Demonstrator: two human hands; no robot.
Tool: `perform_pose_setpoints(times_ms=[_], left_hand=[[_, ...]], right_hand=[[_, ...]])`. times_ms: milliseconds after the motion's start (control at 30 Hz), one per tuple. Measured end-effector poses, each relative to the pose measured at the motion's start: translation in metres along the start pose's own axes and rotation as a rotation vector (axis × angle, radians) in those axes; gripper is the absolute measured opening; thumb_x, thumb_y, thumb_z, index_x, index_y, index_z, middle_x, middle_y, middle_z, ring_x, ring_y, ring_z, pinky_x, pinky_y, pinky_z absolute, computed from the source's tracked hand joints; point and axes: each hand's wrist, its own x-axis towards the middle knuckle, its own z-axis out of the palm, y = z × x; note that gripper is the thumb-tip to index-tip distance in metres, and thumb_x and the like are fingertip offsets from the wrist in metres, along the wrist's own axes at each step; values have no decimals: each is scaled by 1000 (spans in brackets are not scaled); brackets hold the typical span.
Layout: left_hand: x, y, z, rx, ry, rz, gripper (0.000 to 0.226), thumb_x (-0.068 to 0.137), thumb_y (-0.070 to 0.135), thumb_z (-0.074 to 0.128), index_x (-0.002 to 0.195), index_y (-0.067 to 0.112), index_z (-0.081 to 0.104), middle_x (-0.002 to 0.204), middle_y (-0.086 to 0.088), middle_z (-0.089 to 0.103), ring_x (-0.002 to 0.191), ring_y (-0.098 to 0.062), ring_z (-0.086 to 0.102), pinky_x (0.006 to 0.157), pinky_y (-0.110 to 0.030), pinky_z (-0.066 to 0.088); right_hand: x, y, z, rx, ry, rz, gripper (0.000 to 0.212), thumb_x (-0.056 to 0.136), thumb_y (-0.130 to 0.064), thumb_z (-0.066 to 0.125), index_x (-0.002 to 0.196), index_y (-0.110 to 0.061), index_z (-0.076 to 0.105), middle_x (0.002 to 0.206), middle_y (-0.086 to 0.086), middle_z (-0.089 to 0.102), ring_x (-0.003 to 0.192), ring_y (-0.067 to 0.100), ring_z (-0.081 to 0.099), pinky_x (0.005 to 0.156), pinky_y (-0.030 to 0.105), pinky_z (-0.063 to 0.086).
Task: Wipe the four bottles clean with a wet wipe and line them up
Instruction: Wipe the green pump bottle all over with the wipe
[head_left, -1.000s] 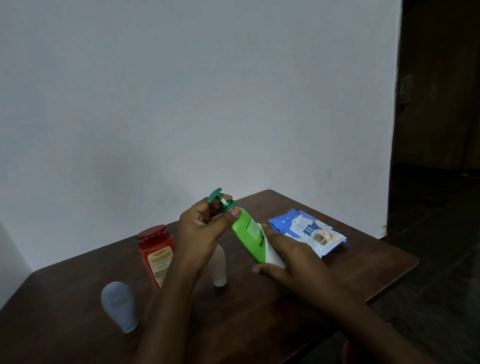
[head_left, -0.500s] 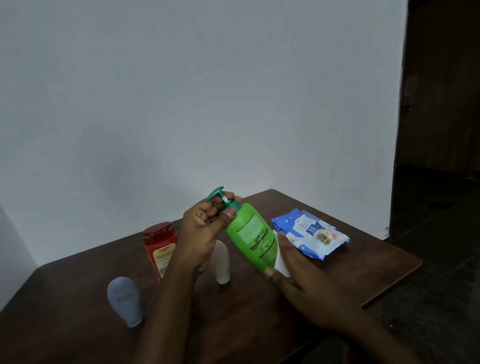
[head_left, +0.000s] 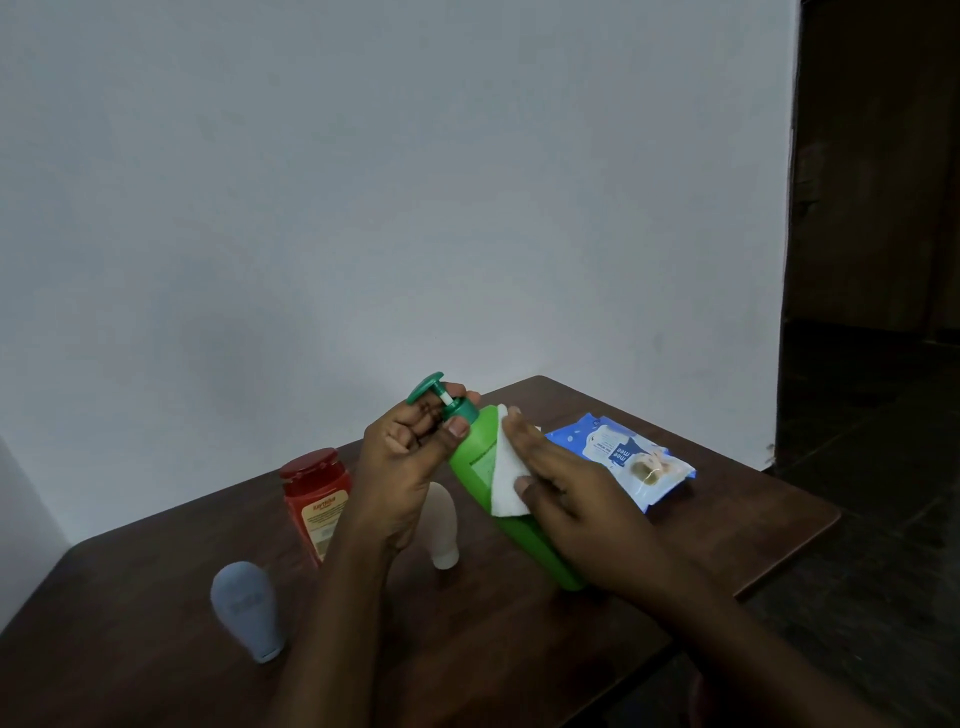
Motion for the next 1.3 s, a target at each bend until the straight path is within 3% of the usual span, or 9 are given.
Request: perform_pose_setpoints(times_ms=[167,333,500,700,833,933,1167,1300], left_hand=[[2,-2,-3,-8,12,-13,33,88,3,68,120,11,70,120,-8,78,119,-23,72,103,-38,57],[2,-5,-6,1,25,-21,30,96,-5,63,119,13,71,118,-9,79,117,-25,72,100,-37,58],[-1,-5,0,-4,12,-20,30,96,-4,63,119,13,71,117,-7,79,115,-22,73,102,-39,57],[-3,-2,3,-84,-74,-20,33,92,7,71,124,8,65,120,-6,77,117,-22,71,97,-35,58],[-2,-5,-1,-116,-98,-18,36,89,9,64,125,8,65,120,-6,77,119,-24,70,97,-34,58],[-2,-5,-1,-115,-103,-19,35,88,8,64,123,10,67,117,-5,78,117,-23,71,96,-32,59],[0,-5,-2,-16,-104,11,35,91,8,63,126,9,68,132,-11,72,130,-32,63,109,-44,52],[1,-8,-5,-8,-96,7,36,93,8,60,128,7,66,133,-9,71,132,-32,62,113,-49,49]], right_hand=[[-21,18,2,-90,84,192,61,96,-36,64,151,-30,40,149,-19,45,135,-7,40,107,10,32],[-46,38,-11,-152,-50,315,62,91,-34,70,148,-29,46,137,-19,57,115,-10,52,86,-5,35],[-59,51,-18,-193,-117,385,63,89,-36,71,147,-26,49,137,-12,62,117,-4,58,98,15,46],[-40,30,-8,-52,84,267,58,90,-37,71,144,-30,52,134,-21,58,122,-5,56,103,20,47],[-3,1,-5,29,201,133,47,93,-37,67,139,-30,58,126,-17,68,115,-8,60,99,26,51],[20,-15,-7,151,228,87,36,94,-30,68,129,-25,67,114,-13,74,105,-1,67,91,35,57],[19,-3,-16,334,137,101,21,93,-21,71,113,-23,75,101,-3,78,95,15,74,84,49,60],[-1,23,-25,280,13,181,25,86,-39,73,108,-29,74,101,-4,78,96,17,74,87,54,57]])
